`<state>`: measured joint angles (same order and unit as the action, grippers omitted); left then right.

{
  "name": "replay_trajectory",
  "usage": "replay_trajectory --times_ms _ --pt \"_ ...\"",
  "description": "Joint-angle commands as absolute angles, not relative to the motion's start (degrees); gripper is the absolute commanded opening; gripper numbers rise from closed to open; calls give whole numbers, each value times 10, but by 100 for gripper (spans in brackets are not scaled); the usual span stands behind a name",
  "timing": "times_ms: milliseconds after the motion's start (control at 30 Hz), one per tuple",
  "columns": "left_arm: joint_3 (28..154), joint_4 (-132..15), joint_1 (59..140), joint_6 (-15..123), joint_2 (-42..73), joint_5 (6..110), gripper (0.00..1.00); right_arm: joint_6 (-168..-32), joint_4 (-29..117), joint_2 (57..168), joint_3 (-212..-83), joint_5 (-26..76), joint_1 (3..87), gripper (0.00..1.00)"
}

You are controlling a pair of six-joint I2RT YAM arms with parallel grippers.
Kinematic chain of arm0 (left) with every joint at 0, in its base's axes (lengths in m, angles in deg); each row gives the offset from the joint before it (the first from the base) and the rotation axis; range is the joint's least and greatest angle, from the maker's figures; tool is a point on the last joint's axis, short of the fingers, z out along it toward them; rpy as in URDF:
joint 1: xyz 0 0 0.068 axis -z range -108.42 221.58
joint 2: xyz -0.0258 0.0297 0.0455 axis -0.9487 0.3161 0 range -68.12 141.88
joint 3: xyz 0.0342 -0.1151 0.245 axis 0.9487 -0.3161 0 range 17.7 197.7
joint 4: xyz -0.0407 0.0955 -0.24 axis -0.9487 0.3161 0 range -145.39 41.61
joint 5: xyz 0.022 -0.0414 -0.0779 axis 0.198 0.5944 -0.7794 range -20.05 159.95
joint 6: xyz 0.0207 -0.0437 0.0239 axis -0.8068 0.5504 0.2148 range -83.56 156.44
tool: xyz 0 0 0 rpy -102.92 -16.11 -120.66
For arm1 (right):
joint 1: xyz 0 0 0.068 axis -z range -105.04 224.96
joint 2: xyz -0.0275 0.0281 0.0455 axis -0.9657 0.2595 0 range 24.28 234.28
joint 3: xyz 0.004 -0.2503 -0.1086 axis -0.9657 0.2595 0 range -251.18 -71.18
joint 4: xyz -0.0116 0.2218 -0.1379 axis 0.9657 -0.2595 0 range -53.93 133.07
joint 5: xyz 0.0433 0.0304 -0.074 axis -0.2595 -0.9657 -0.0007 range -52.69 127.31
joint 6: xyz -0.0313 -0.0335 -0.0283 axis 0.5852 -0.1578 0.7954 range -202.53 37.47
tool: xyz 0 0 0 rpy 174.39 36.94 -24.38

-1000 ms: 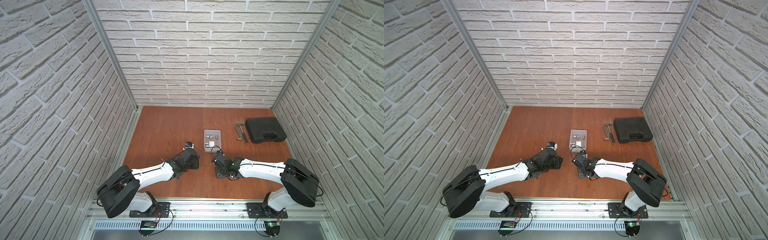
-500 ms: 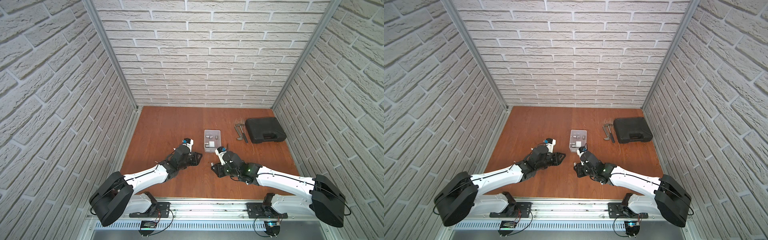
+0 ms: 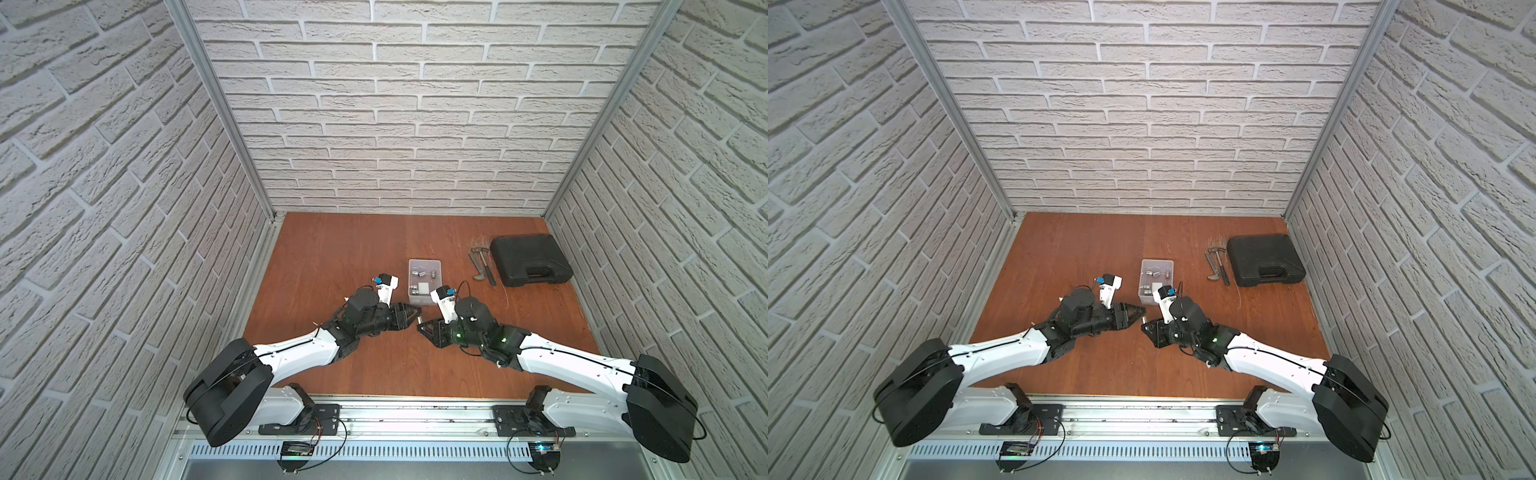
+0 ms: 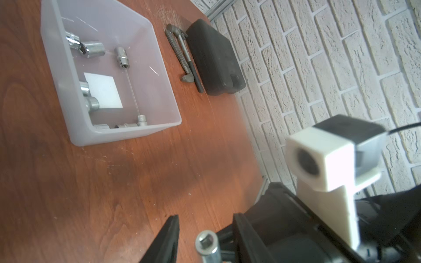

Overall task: Put the socket on the desktop into the storage box
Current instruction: Pick up the socket head at the center of the board.

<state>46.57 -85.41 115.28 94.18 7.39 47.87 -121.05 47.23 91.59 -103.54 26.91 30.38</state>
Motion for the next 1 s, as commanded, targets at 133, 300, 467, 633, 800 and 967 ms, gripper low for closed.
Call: replay_trajectory --times_ms 133,300,467,633,800,967 --pt "466 -907 1156 962 91 441 47 -1199 509 893 -1048 264 318 2" --pt "470 -902 1155 962 99 444 46 -1197 504 904 -1056 262 320 2" --pt "475 -919 1157 971 123 436 36 -1202 515 916 -1056 257 320 2" --pt "484 -930 1158 983 144 432 17 -1206 522 930 -1061 255 320 2" --pt "479 -926 1159 984 144 442 2 -1208 518 921 -1059 263 320 2" --pt "478 -915 1158 983 140 454 0 -1213 513 915 -1059 266 320 4"
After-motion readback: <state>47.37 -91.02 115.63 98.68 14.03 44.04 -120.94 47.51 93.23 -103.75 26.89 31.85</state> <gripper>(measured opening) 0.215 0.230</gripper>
